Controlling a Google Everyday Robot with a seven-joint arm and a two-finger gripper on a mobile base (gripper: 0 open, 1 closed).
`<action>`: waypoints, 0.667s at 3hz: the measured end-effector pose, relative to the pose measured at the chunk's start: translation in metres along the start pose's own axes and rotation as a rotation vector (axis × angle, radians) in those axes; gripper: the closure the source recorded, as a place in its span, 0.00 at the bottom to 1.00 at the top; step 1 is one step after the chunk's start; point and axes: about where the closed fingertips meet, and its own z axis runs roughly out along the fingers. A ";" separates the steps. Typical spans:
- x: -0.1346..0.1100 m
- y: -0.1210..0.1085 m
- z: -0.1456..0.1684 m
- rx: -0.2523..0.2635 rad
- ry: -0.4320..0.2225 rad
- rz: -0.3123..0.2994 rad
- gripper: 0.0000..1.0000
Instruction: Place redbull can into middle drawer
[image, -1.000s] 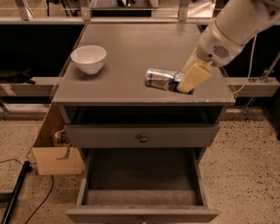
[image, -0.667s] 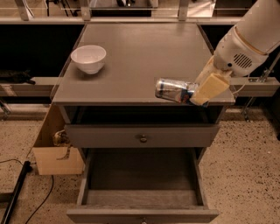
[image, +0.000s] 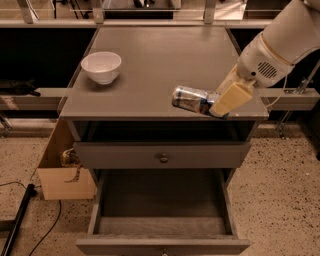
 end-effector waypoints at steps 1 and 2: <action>-0.009 0.011 0.014 -0.010 -0.112 0.024 1.00; 0.019 0.068 0.049 -0.080 -0.216 0.102 1.00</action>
Offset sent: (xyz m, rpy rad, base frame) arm -0.1052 0.0381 -0.1077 0.3441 0.1157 -0.0782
